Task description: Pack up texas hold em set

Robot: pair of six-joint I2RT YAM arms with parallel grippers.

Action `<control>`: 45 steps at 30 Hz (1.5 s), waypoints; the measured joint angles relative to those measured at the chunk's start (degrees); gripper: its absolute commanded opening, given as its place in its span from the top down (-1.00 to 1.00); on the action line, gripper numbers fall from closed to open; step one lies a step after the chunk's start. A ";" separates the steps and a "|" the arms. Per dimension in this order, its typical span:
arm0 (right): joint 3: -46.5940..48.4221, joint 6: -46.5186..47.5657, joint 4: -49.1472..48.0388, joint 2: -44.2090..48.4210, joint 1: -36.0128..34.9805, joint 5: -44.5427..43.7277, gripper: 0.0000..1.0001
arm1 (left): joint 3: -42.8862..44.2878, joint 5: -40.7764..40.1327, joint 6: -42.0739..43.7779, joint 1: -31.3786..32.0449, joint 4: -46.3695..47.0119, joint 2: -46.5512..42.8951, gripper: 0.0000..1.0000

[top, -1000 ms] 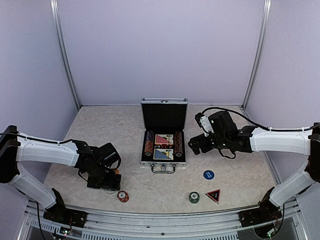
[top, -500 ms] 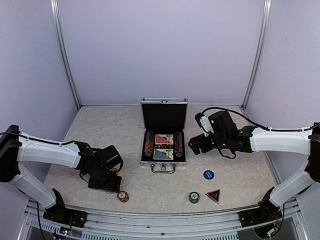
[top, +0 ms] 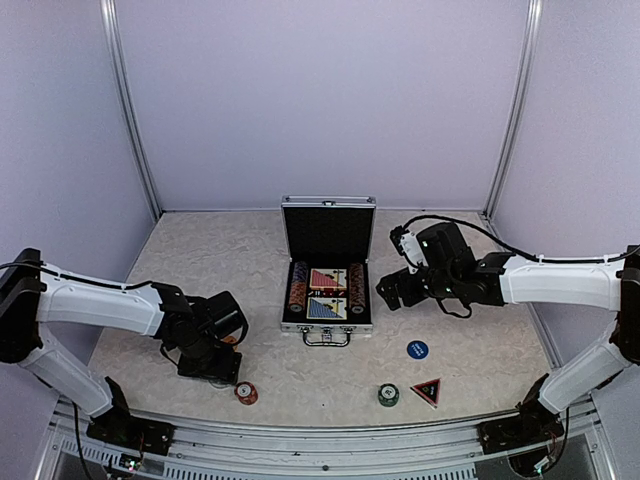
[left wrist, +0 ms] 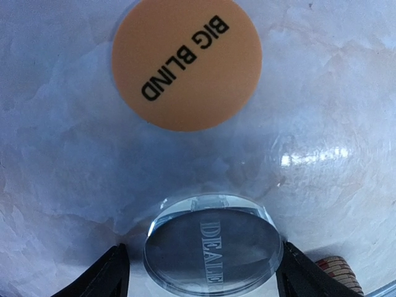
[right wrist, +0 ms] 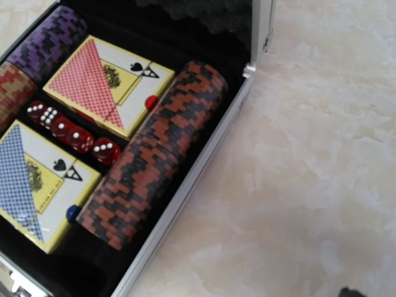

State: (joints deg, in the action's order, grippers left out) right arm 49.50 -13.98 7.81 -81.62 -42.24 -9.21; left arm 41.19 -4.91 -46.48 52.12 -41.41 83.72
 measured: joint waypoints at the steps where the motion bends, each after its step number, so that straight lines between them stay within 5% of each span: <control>1: -0.04 0.00 0.00 0.00 0.00 0.00 -0.96 | 0.04 0.00 0.02 0.00 0.02 0.07 -0.57; 13: -0.44 -0.02 -0.02 0.09 0.00 0.02 -0.96 | 0.26 -0.26 0.02 0.07 0.35 0.31 -0.26; 21: -0.44 -0.02 -0.02 0.09 0.00 0.04 -0.95 | 0.26 -0.31 -0.02 0.11 0.42 0.26 0.20; 45: -0.68 -0.07 -0.02 0.09 0.00 0.24 -0.94 | 6.23 -3.08 0.87 0.68 -1.18 0.35 0.23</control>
State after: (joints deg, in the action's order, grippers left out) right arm 48.82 -14.04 7.79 -81.54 -42.24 -8.97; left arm 47.42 -7.99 -45.60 52.80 -42.59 84.07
